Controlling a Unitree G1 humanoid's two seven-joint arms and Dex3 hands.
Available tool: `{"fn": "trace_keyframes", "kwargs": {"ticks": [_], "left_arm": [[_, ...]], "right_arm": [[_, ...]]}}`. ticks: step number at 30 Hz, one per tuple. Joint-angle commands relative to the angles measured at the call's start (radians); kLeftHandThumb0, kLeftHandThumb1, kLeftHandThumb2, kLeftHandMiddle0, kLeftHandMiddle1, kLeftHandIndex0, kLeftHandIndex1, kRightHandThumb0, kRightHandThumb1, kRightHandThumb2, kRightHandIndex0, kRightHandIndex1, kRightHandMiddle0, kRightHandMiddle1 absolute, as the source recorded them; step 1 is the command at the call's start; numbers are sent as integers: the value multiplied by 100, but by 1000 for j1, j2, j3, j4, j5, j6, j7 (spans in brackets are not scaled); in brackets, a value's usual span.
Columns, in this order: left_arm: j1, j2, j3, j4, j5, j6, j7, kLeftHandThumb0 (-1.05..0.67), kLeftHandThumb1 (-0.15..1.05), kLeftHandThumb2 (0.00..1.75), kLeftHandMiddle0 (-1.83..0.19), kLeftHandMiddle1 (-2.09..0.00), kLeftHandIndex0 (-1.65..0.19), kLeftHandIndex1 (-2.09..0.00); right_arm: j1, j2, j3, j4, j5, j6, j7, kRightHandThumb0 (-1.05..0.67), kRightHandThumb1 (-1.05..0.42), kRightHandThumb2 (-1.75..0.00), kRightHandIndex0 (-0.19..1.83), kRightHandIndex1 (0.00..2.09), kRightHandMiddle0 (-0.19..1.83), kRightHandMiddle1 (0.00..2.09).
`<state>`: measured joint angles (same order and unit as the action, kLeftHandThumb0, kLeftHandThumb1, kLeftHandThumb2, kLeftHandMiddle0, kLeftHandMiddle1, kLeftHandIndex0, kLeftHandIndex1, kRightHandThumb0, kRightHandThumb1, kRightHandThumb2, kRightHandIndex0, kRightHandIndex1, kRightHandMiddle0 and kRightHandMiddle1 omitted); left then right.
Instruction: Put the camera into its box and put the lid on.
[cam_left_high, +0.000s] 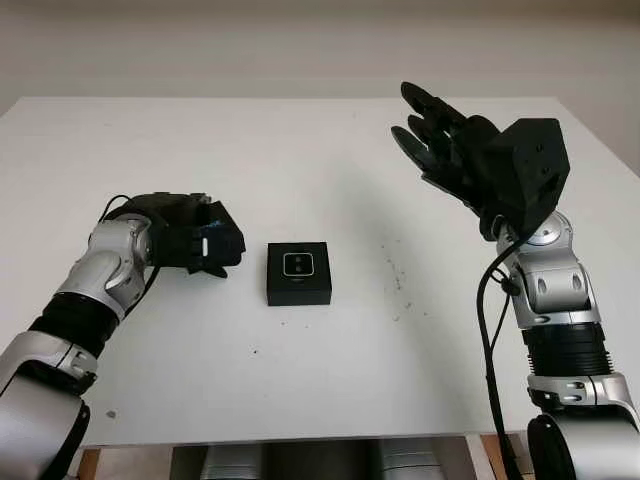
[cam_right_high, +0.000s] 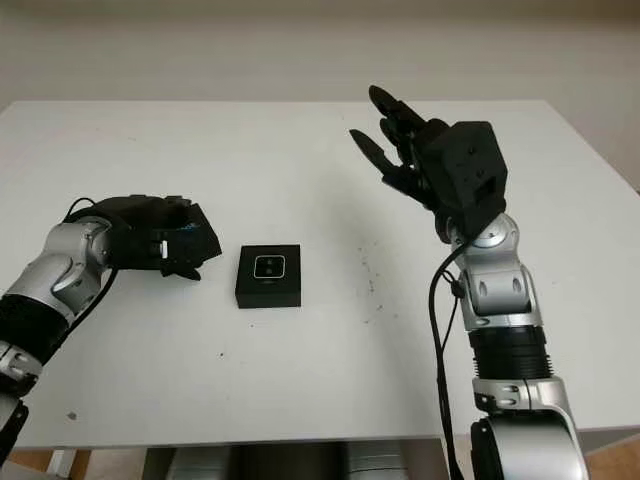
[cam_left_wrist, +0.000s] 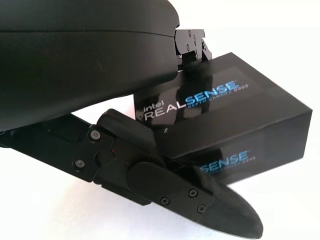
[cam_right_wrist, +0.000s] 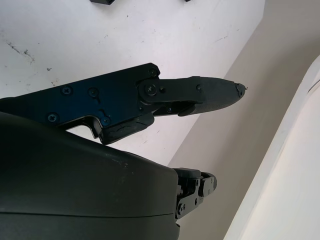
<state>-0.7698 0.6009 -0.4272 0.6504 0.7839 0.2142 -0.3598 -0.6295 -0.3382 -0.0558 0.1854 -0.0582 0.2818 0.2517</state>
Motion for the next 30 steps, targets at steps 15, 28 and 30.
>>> {"fn": "trace_keyframes", "kwargs": {"ticks": [15,28,30], "left_arm": [[101,-7,65,-58,-51,-102,312,-32,105,28,-40,-209,7,-204],[133,99,159,-433,-85,-80,112,-32,105,30,-31,-209,-4,-209],[129,107,176,-521,-104,-59,35,-33,105,30,-35,-209,-9,-209]], "right_arm": [[4,-6,18,-29,-28,3,-34,-73,-105,-27,-14,82,22,6],[20,27,15,-51,5,52,-38,-65,-105,-24,-18,100,16,5],[21,31,18,-48,9,55,-40,-65,-105,-25,-17,68,16,5]]}}
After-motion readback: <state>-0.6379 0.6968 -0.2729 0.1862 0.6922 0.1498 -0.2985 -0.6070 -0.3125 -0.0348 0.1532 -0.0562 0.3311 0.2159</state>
